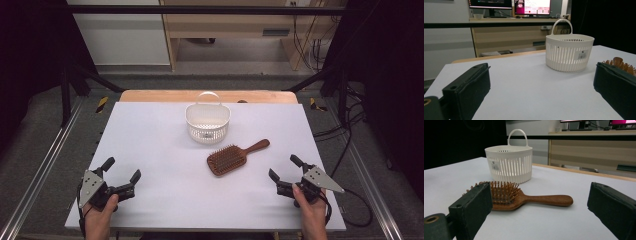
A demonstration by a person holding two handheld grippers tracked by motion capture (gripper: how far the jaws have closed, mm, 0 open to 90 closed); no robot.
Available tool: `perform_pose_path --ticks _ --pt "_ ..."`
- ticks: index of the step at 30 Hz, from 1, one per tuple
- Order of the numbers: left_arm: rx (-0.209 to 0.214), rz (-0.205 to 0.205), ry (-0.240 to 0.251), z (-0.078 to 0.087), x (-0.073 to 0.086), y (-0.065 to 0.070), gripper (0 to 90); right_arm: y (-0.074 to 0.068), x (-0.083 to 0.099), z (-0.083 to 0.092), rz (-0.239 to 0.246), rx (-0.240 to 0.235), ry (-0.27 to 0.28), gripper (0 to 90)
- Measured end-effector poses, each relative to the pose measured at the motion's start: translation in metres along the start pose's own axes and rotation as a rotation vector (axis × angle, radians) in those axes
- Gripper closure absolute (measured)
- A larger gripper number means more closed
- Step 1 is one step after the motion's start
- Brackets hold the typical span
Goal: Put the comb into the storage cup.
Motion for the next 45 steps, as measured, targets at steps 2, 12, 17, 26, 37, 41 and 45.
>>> perform_pose_path --ticks 2,12,17,26,37,41,45 --pt "-0.002 0.001 -0.003 0.000 0.000 0.000 0.8 0.000 0.000 0.000 -0.001 0.003 -0.001 6.3" --pt "-0.004 0.005 -0.011 -0.001 0.002 -0.002 1.0 -0.002 0.001 -0.001 -0.012 0.019 -0.017 5.5" --pt "-0.002 -0.003 -0.020 -0.001 0.003 0.000 1.0 -0.004 0.003 -0.004 0.018 0.046 -0.050 5.6" --pt "-0.011 -0.008 -0.029 0.001 0.004 -0.001 1.1 -0.007 -0.002 -0.031 0.049 0.048 -0.174 29.6" --pt "-0.031 0.009 -0.018 0.003 0.003 -0.005 1.3 0.000 -0.039 -0.096 0.135 -0.016 -0.333 69.4" --pt "-0.030 0.009 -0.021 0.003 0.003 -0.005 1.4 0.003 -0.048 -0.121 0.113 -0.039 -0.359 84.8" --pt "-0.028 0.011 -0.021 0.003 0.003 -0.005 1.5 0.005 -0.044 -0.135 0.111 -0.047 -0.392 88.8"
Point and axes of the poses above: each handheld gripper's, and its own axes: z roughly backward along the jaws, x roughly out of its underside, y roughly to its right, the point moved 2 cm from there along -z, roughly forward along the jaws, and after that the axes turned 12 degrees about y, right-handed, at the moved point
